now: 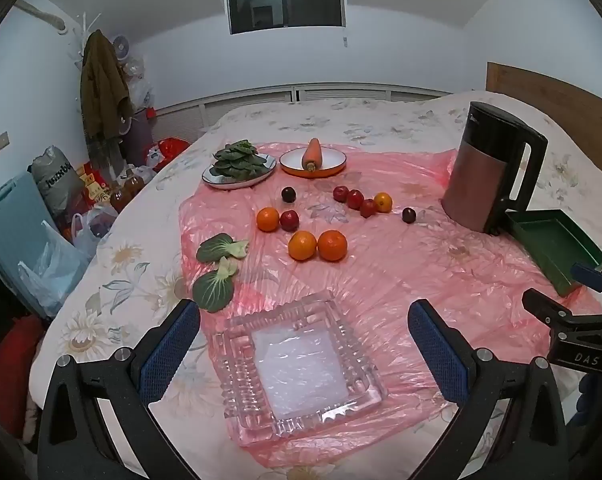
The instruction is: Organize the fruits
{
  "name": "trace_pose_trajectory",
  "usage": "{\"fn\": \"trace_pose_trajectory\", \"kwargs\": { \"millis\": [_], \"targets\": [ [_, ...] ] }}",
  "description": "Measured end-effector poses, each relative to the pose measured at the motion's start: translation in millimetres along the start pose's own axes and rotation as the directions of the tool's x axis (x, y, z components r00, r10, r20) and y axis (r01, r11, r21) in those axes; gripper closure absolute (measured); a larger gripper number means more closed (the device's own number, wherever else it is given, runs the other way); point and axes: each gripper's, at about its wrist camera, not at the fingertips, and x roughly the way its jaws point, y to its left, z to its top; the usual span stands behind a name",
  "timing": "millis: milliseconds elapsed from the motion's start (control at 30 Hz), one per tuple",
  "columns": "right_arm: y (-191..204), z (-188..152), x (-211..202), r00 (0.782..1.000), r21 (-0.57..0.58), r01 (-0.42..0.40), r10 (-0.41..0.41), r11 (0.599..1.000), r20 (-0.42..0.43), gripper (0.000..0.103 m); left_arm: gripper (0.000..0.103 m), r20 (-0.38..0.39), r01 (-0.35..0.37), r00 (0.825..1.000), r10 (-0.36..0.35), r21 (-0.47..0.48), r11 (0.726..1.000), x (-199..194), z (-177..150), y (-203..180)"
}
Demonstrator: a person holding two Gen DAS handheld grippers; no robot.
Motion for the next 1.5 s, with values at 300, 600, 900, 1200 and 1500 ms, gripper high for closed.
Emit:
{"fn": "trace_pose_trajectory", "kwargs": {
  "millis": [300, 600, 900, 1200, 1500],
  "targets": [
    [-0.7, 0.3, 1.5, 1.0, 0.004, -0.002, 0.002, 1.0, 0.009, 0.0, 0.001, -0.002, 0.019, 1.0, -0.019, 0.022, 1.0, 0.8, -2.4, -4.1],
    [-7.5, 1.7, -0.9, 1.0, 0.031, -0.009, 0.008, 0.999, 0.027, 0.0, 0.001, 0.002, 0.016, 1.0, -0.016, 0.038, 0.999, 1.4, -4.0, -9.2],
    [-6.3, 1.3, -1.2, 0.999, 0.038, -0.013, 0.011, 0.999, 0.044, 0.0, 0.001, -0.028, 0.07, 0.997, -0.07, 0.005, 0.998, 7.0, -1.2, -2.1],
    [-8.6, 2.4, -1.1, 0.996, 0.068, -0.07, 0.066, 0.995, 0.059, 0.0, 0.001, -0.057, 0.075, 0.995, -0.077, -0.034, 0.997, 14.8, -1.8, 8.7],
    [-9.0, 3.3, -0.2, 0.994, 0.069, -0.099, 0.095, 0.993, 0.059, 0.0, 0.001, -0.064, 0.055, 0.996, -0.059, -0.063, 0.997, 22.2, -1.6, 16.3]
  ]
}}
